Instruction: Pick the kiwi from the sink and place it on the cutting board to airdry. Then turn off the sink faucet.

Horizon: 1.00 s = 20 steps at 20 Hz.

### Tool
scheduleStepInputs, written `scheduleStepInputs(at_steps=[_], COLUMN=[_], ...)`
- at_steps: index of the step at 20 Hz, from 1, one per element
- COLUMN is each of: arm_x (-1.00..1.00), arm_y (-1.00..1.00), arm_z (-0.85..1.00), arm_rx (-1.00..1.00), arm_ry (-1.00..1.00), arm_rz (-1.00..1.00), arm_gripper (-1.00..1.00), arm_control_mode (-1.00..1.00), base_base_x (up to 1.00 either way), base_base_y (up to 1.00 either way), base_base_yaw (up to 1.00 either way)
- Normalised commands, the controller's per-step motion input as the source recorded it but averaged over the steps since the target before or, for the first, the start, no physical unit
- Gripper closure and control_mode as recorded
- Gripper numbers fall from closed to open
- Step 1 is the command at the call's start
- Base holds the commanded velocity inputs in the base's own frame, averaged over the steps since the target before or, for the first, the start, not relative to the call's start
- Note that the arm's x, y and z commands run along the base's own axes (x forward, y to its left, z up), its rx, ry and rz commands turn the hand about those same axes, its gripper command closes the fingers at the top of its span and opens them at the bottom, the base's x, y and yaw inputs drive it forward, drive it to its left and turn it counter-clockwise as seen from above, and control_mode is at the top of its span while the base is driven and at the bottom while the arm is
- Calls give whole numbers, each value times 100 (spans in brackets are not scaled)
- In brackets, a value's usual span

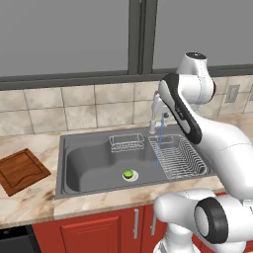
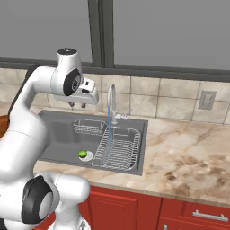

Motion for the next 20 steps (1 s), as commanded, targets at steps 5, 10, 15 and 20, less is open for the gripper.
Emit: scheduleStepInputs(at_steps=[5, 10, 15, 20], arm_x=[-10, -13, -4, 0], arm_y=[20, 34, 24, 11], arm_z=[0, -6, -2, -16], arm_rx=[-5, 0, 0, 4], arm_ry=[0, 0, 0, 0], arm_rz=[0, 0, 0, 0], arm_gripper=[-100, -100, -100, -100], arm_control_mode=[-100, -100, -100, -100], base_base_x=[0, 0, 0, 0], base_base_y=[0, 0, 0, 0], base_base_yaw=[0, 0, 0, 0])
